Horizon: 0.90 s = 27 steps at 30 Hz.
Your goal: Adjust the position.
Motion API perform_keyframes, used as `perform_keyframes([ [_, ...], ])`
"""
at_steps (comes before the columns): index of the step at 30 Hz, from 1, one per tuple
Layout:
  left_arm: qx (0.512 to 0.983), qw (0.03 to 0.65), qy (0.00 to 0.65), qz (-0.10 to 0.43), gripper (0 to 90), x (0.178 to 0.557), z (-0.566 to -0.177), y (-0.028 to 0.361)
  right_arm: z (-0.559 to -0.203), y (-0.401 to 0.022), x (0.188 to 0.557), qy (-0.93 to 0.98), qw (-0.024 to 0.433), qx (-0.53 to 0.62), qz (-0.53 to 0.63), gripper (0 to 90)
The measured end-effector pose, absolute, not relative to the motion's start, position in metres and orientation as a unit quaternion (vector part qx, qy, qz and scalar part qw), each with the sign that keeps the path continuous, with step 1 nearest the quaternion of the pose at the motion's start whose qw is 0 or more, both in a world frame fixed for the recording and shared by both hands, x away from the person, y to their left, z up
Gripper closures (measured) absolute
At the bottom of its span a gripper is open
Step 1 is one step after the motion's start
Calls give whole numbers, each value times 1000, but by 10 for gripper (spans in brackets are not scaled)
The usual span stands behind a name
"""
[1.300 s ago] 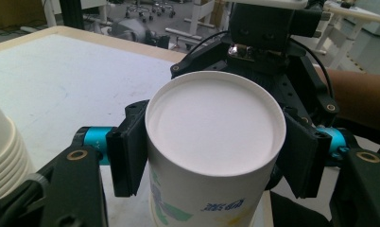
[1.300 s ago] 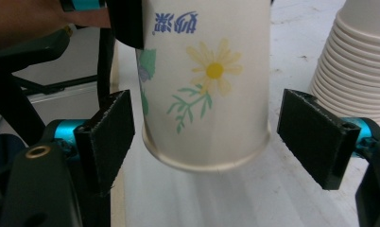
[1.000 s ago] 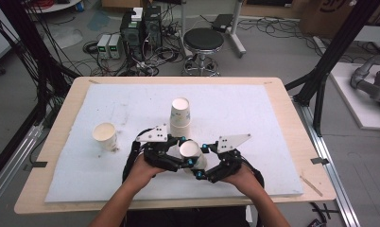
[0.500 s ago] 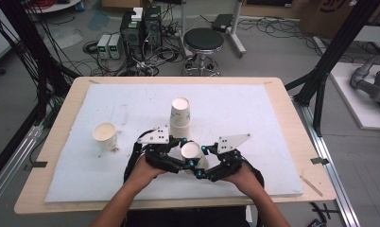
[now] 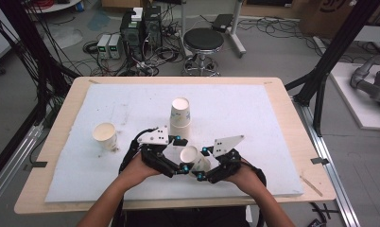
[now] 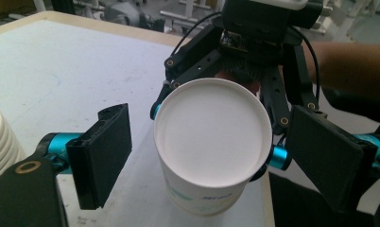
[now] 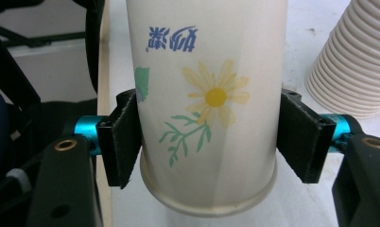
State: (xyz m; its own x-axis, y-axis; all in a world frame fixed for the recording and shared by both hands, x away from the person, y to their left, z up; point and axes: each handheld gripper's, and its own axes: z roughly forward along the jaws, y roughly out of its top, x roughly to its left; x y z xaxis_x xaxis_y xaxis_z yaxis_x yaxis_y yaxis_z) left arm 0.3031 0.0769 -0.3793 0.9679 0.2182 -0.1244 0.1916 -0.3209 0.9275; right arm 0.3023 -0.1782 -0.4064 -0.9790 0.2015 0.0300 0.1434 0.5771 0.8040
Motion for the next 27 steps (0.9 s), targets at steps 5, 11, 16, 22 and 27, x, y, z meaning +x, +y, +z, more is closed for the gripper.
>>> perform_keyframes([
  [5,826,552,118,12,158,304,-377,77,-398,-173,303,905,49,81,415,306],
  [11,837,536,108,15,160,304,-374,76,-385,-164,303,923,67,55,376,305],
  [16,847,522,103,17,168,305,-374,77,-380,-156,301,937,79,39,339,306],
  [22,857,506,95,13,186,305,-376,75,-376,-149,300,946,84,24,311,306],
  [27,863,497,91,5,230,305,-378,73,-373,-144,299,954,87,14,287,306],
])
